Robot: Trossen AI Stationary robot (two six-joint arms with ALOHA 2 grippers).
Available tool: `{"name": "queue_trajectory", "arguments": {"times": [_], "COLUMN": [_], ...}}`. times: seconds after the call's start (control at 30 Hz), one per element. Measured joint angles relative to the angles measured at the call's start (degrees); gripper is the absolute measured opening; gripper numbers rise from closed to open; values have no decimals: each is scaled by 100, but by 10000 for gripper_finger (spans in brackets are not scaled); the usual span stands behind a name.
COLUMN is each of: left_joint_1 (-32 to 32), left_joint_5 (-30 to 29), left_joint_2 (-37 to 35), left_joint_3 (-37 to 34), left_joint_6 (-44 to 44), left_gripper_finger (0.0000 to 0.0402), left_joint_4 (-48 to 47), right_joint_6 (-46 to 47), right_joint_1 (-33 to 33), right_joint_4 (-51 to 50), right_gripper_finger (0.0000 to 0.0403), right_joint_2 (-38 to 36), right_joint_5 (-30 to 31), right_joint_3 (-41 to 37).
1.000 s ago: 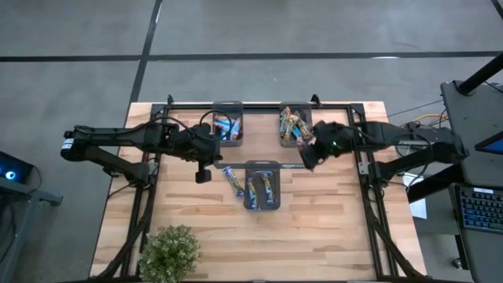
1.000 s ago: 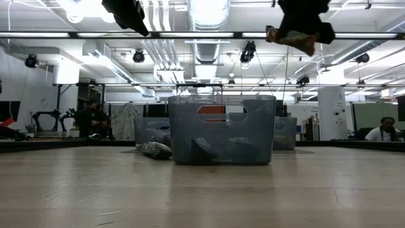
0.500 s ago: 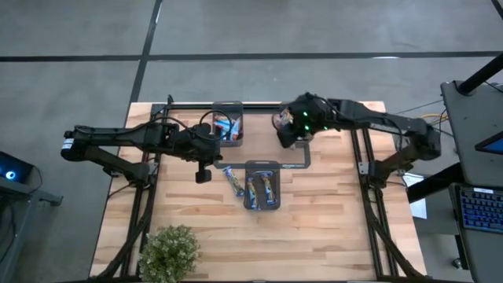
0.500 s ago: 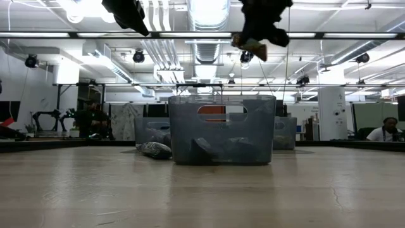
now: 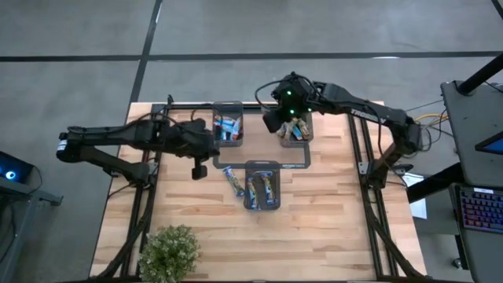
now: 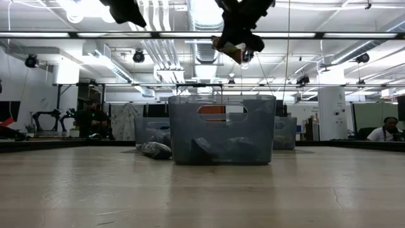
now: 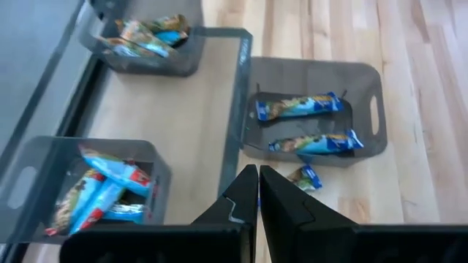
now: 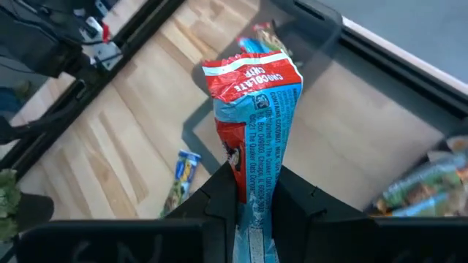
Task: Pick and place Granola Bars by type
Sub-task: Put the red granola bar into the left black bin
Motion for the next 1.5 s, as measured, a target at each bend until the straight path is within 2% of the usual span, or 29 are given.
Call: {"name": "queue_trajectory", "arguments": {"times": [0.3, 0.43, 0.8, 1.17, 1.5], "left_joint_1": [350, 423, 491, 501, 515], "left_joint_5": [-146, -149, -149, -149, -149], "left_joint_2": [-631, -858, -1215, -1381, -1427], "left_joint_3": [0, 0, 0, 0, 0], "left_joint_6": [64, 90, 105, 96, 103], "left_gripper_finger": [0, 0, 0, 0, 0], "left_joint_4": [-11, -29, -250, -631, -627], "right_joint_6": [-72, -135, 8, 580, 1523], "right_joint_1": [-93, -192, -474, -555, -666], "right_joint_4": [40, 45, 44, 261, 954], "right_gripper_finger": [54, 54, 54, 54, 54], "right_joint_2": [641, 1016, 2064, 2926, 3444], "right_joint_5": [-117, -364, -702, -844, -855], "right_joint_3": [1006, 1540, 2651, 3144, 3146]}}
